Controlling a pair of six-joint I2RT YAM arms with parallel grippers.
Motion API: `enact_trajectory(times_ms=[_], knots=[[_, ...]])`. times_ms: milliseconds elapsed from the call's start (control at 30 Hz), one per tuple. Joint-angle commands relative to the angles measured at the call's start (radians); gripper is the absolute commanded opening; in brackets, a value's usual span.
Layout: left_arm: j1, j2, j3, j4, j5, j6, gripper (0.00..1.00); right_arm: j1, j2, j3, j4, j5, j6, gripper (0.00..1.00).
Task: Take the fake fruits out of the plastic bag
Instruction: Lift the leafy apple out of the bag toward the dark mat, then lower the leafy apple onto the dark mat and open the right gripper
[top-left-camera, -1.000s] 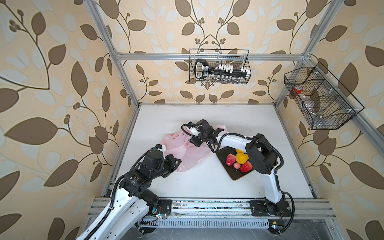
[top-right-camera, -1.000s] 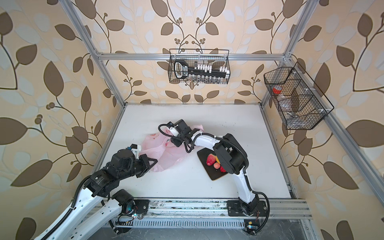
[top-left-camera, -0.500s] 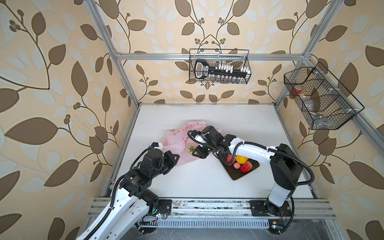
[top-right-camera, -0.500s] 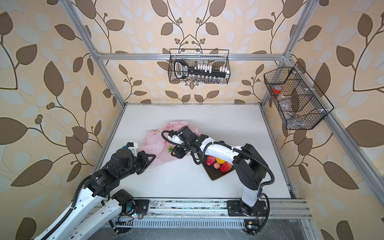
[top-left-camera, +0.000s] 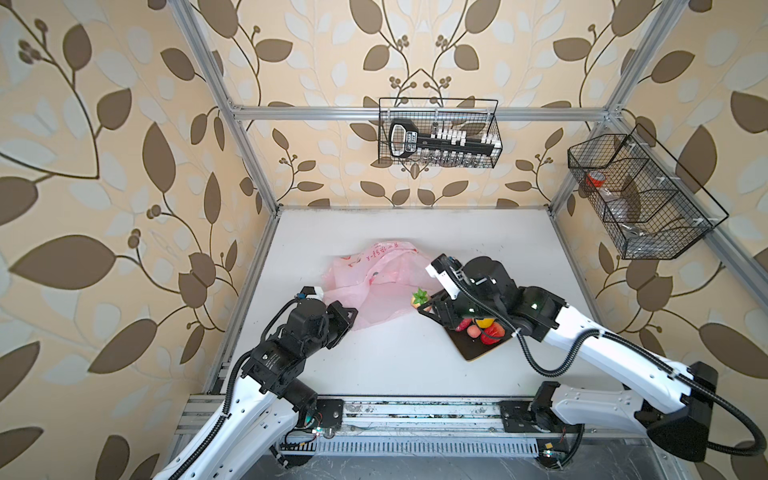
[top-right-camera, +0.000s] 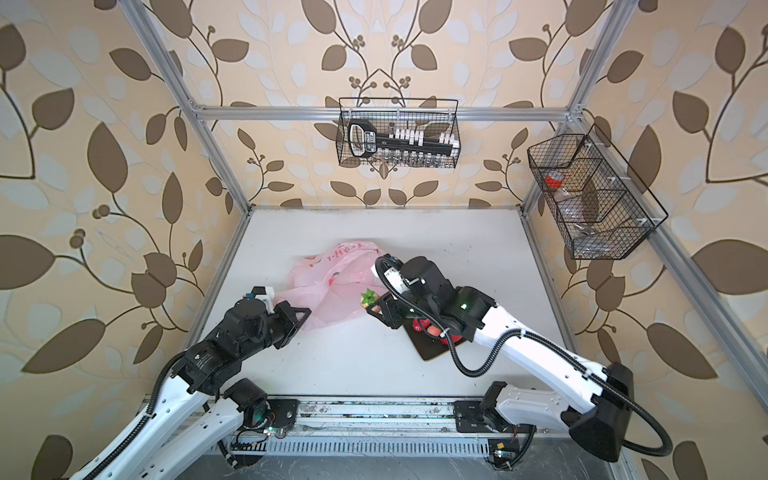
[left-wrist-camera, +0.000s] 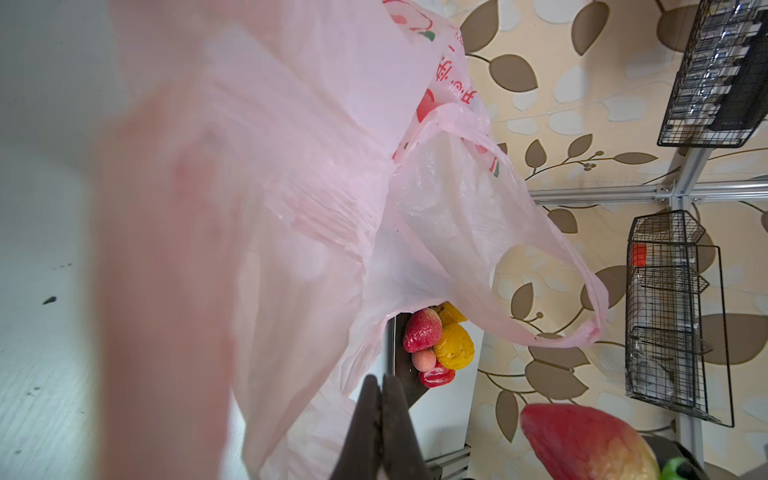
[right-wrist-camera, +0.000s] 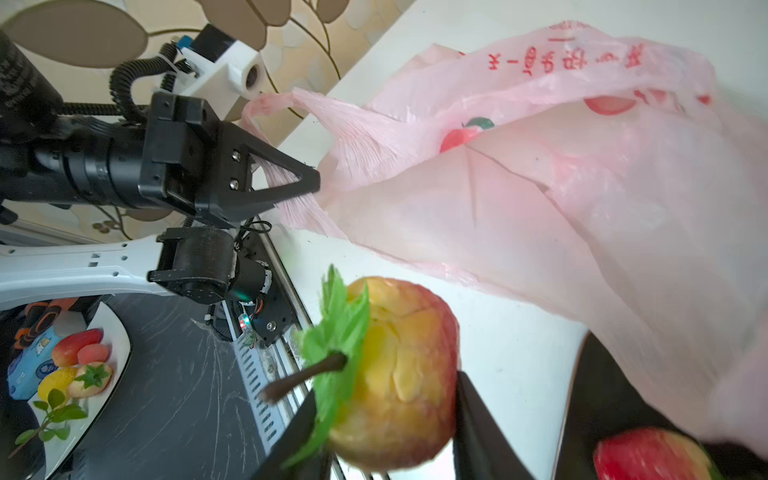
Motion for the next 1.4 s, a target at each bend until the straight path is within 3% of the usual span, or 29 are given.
enact_trajectory(times_ms=[0,167,333,600,767,933,1200,1367], knots=[[-0.012,0.012,-0.016,0.047,-0.012,-0.006,0.0,0.002,-0.059,-0.087,-0.18,0.092,0.134,0.32],[-0.011,0.025,-0.029,0.075,-0.005,-0.012,0.0,0.003,-0.184,-0.247,-0.215,0.17,0.346,0.31],[-0.012,0.032,-0.032,0.077,0.0,-0.011,0.0,0.002,-0.19,-0.376,-0.203,0.276,0.46,0.32],[-0.012,0.018,-0.027,0.045,-0.013,-0.014,0.0,0.002,-0.052,-0.405,-0.16,0.388,0.449,0.39],[-0.012,0.017,-0.027,0.04,-0.02,-0.017,0.0,0.002,-0.02,-0.414,-0.128,0.397,0.445,0.6],[-0.011,0.035,-0.029,0.055,-0.022,-0.021,0.0,0.001,-0.044,-0.412,-0.124,0.396,0.446,0.72],[-0.011,0.173,-0.012,0.188,-0.03,-0.027,0.0,-0.038,-0.198,-0.327,-0.154,0.413,0.438,0.76],[-0.012,0.307,0.042,0.266,-0.057,-0.005,0.0,-0.192,-0.274,-0.28,-0.181,0.445,0.361,0.76]])
